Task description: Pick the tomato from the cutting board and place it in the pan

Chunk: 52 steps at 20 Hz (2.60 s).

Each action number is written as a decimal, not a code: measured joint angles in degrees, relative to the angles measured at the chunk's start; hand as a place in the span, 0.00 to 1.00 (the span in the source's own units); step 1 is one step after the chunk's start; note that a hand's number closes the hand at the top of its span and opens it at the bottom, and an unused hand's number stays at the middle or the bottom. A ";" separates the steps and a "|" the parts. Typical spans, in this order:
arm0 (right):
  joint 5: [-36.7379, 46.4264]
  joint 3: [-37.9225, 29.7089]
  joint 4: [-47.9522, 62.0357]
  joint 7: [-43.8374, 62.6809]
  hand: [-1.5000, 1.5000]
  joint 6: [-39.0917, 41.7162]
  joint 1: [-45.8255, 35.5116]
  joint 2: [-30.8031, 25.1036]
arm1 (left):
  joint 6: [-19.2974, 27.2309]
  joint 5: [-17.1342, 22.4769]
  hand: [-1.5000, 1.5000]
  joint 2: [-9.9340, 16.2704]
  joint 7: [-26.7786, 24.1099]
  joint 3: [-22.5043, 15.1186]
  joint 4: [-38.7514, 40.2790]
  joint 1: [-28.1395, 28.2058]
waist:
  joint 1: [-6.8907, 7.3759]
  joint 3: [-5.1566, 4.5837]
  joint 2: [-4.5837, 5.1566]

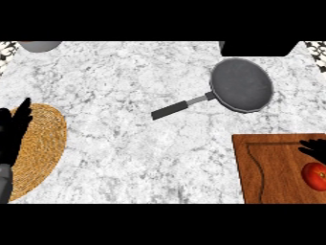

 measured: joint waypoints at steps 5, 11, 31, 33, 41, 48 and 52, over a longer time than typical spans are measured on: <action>3.55 -0.09 2.34 -0.25 0.00 0.45 -2.26 3.43 | -1.29 -0.88 0.50 -0.46 0.58 1.18 0.45 -1.14 | 0.06 -0.01 0.01; 7.28 -0.93 1.59 0.41 0.00 1.67 -1.18 6.20 | -2.23 -1.87 0.50 -1.32 0.02 2.75 -0.76 0.63 | 0.05 -0.02 -0.02; 16.27 -6.21 12.59 2.41 1.00 -10.39 -5.48 14.33 | -3.39 -4.36 0.50 -3.58 -0.12 4.95 -0.39 0.52 | -0.57 -0.11 -0.18; 14.92 -10.25 12.68 10.16 1.00 -10.15 -4.29 17.18 | -3.05 -4.32 0.50 -3.35 -0.18 5.53 -0.37 1.20 | -1.72 -0.41 -0.58; 12.09 -21.84 2.86 38.36 1.00 -12.57 1.72 29.41 | -2.69 -4.35 0.50 -3.27 -0.85 6.15 -0.80 2.95 | -2.98 -0.84 -0.99; 16.41 -18.93 -19.57 48.15 1.00 -19.75 3.44 37.69 | -3.75 -3.91 0.50 -2.78 0.00 6.20 -1.04 1.55 | -1.68 -0.29 -0.55; 20.29 -14.51 -29.64 53.80 1.00 -17.45 2.28 40.74 | -3.90 -4.37 0.50 -3.23 0.46 5.59 -1.48 0.86 | -0.72 -0.15 -0.27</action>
